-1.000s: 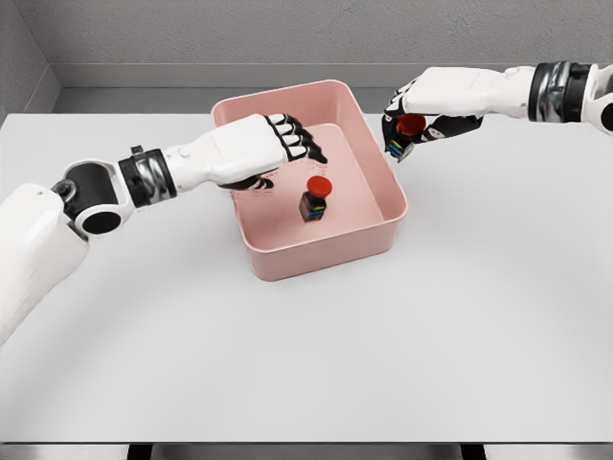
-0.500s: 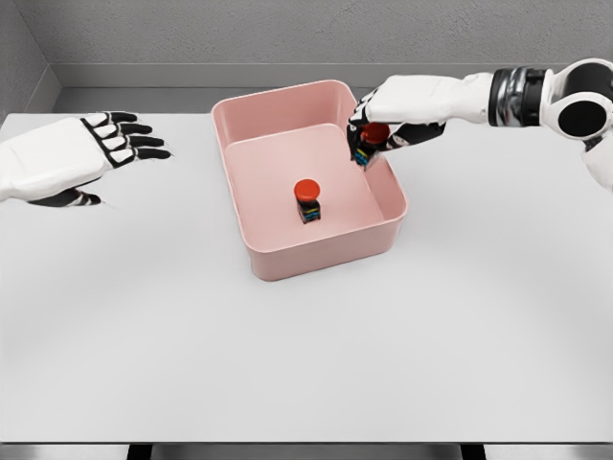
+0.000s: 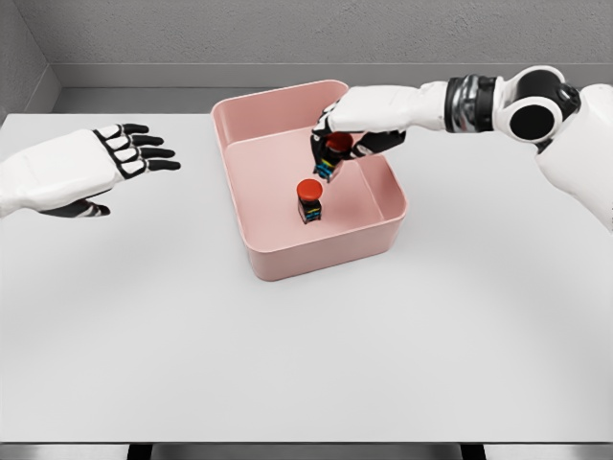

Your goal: Put the industrial switch in the basket with both arms

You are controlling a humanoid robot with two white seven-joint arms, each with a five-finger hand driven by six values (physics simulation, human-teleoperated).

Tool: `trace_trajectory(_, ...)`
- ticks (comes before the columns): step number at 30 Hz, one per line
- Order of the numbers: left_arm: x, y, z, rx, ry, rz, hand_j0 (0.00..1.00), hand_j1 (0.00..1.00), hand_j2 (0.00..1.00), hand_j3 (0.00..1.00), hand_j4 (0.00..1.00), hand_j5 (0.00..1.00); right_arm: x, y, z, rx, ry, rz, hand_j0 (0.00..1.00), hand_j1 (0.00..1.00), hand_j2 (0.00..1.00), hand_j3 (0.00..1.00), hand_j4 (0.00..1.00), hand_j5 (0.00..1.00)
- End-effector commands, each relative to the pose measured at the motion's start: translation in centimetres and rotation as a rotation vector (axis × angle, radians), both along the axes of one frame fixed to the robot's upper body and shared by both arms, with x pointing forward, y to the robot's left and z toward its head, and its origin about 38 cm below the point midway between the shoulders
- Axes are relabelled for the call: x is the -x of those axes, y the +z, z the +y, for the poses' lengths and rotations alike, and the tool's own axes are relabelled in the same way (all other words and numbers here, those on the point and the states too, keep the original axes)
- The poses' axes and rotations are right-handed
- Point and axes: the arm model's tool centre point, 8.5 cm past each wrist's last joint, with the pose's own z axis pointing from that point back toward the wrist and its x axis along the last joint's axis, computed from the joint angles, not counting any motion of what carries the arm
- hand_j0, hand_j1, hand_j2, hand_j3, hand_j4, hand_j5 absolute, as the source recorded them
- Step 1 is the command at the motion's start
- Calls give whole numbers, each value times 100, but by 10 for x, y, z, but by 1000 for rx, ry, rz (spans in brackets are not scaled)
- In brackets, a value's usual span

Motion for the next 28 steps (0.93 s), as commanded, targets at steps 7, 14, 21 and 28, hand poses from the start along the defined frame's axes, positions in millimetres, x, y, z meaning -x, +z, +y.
trace_trajectory(7,0,1,-2,10,-6,0,100,100,100,100,100,100,-11,4,10,-15,-16,10,100,100,100,100,100,100)
trace_trajectory(14,0,2,-1,6,-3,-2,100,100,100,100,100,100,-15,6,-21,3,-73,3,100,100,100,100,100,100)
trace_trajectory(21,1,2,1,3,0,-1,100,100,100,100,100,100,-17,9,-62,19,-148,-1,100,100,100,100,100,100)
trace_trajectory(28,0,2,0,7,0,-2,100,100,100,100,100,100,-17,-6,-133,-21,-309,66,100,100,100,100,100,100)
